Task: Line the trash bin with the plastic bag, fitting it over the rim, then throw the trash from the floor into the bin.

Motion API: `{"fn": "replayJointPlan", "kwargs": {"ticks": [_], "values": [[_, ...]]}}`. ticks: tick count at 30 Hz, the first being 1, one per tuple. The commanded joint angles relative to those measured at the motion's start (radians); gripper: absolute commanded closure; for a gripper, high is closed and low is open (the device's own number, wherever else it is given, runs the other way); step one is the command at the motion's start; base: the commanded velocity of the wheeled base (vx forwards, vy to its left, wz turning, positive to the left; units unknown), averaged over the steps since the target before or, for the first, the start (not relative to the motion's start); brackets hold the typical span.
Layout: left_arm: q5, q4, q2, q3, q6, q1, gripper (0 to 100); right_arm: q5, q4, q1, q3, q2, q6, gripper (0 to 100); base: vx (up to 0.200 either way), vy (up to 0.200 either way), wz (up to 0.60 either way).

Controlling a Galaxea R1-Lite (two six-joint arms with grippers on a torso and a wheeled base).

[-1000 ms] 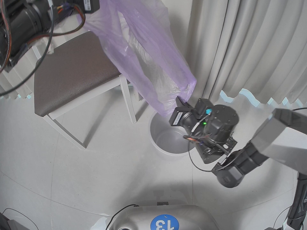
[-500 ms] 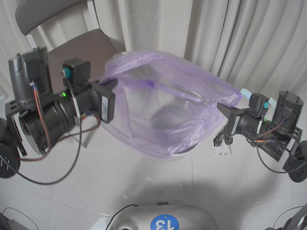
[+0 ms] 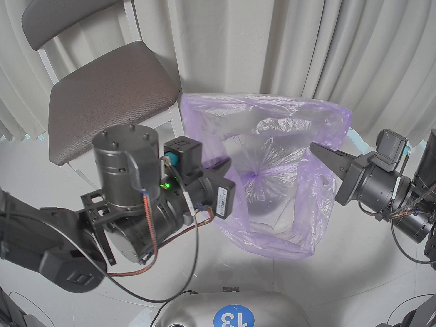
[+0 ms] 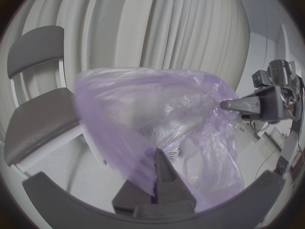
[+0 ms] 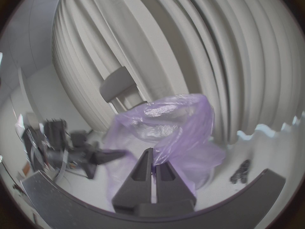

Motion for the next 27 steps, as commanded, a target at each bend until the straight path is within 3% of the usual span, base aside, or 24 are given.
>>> {"fn": "replayJointPlan", "kwargs": {"ticks": [1, 3, 5, 7, 15, 27], "values": [[0.008, -0.149, 0.182, -0.011, -0.045, -0.063, 100, -0.094, -0.136, 0.147, -0.058, 0.18, 0.091, 100, 0.0, 0.0, 0.0], [0.008, -0.149, 0.182, -0.011, -0.045, -0.063, 100, -0.094, -0.136, 0.147, -0.058, 0.18, 0.091, 100, 0.0, 0.0, 0.0], [0.017, -0.241, 0.217, 0.006, -0.071, -0.072, 100, -0.154, -0.325, 0.183, -0.078, 0.324, 0.126, 100, 0.0, 0.0, 0.0], [0.019, -0.265, 0.227, 0.011, -0.086, -0.07, 100, -0.155, -0.371, 0.173, -0.077, 0.372, 0.121, 100, 0.0, 0.0, 0.0], [0.017, -0.367, 0.273, 0.081, -0.184, -0.04, 100, -0.146, -0.36, 0.097, -0.101, 0.393, 0.117, 100, 0.0, 0.0, 0.0], [0.017, -0.551, 0.446, 0.08, -0.313, 0.039, 100, -0.131, -0.363, -0.014, -0.143, 0.476, 0.124, 100, 0.0, 0.0, 0.0]]}}
